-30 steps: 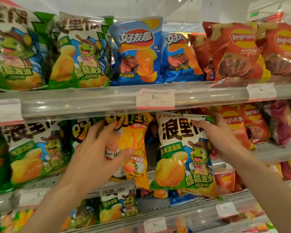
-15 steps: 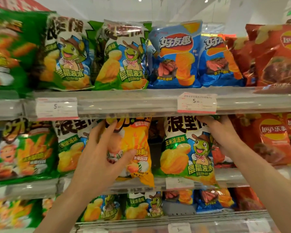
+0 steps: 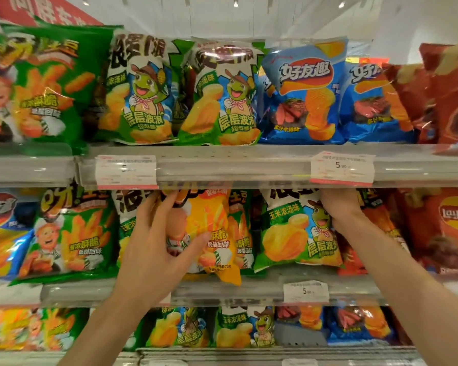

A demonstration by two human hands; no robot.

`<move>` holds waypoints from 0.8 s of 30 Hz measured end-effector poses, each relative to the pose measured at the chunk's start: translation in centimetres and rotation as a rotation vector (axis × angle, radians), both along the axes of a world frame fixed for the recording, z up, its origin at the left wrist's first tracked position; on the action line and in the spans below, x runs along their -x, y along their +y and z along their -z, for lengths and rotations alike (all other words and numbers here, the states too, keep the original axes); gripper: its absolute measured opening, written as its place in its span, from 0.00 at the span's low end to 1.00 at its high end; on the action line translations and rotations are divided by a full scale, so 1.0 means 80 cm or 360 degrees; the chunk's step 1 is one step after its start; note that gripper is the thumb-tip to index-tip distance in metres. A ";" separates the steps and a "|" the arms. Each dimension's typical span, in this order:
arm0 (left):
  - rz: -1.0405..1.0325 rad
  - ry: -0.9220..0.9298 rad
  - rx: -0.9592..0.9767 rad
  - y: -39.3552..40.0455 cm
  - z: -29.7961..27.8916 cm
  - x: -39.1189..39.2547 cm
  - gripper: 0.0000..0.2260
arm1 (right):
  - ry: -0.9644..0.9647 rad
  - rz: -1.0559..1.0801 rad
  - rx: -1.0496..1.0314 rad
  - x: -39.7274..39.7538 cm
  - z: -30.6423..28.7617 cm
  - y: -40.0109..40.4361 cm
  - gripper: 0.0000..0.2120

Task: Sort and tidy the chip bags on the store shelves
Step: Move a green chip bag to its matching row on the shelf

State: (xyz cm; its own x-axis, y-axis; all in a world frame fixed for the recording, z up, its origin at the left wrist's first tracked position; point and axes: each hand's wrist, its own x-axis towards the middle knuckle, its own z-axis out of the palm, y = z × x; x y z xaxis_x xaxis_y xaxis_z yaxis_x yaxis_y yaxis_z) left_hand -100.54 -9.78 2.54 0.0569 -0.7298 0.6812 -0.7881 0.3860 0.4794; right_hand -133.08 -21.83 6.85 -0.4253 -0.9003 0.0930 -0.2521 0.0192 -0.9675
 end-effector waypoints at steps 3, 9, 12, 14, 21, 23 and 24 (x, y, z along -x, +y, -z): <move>0.0004 0.0007 0.0015 0.000 0.001 -0.006 0.40 | 0.0261 -0.0018 0.0063 -0.015 -0.002 -0.005 0.12; -0.0015 0.0024 0.0003 0.001 0.005 -0.014 0.41 | 0.0637 -0.0053 0.0457 -0.038 0.008 -0.003 0.15; -0.0023 0.0028 0.0005 0.000 0.008 -0.018 0.41 | 0.0797 0.0060 0.0554 -0.043 0.029 -0.007 0.22; -0.0028 0.0056 -0.0002 -0.001 0.011 -0.020 0.41 | 0.0936 0.0135 0.0526 -0.042 0.039 -0.008 0.22; -0.0020 0.0081 0.0006 -0.003 0.015 -0.021 0.41 | 0.1324 0.0090 0.0456 -0.048 0.041 0.022 0.20; 0.0000 0.0116 0.0008 -0.003 0.015 -0.022 0.41 | 0.1479 0.0042 0.0520 -0.057 0.044 0.051 0.25; 0.0011 0.0138 0.0007 -0.002 0.016 -0.021 0.40 | 0.1582 0.0030 0.0544 -0.062 0.050 0.064 0.27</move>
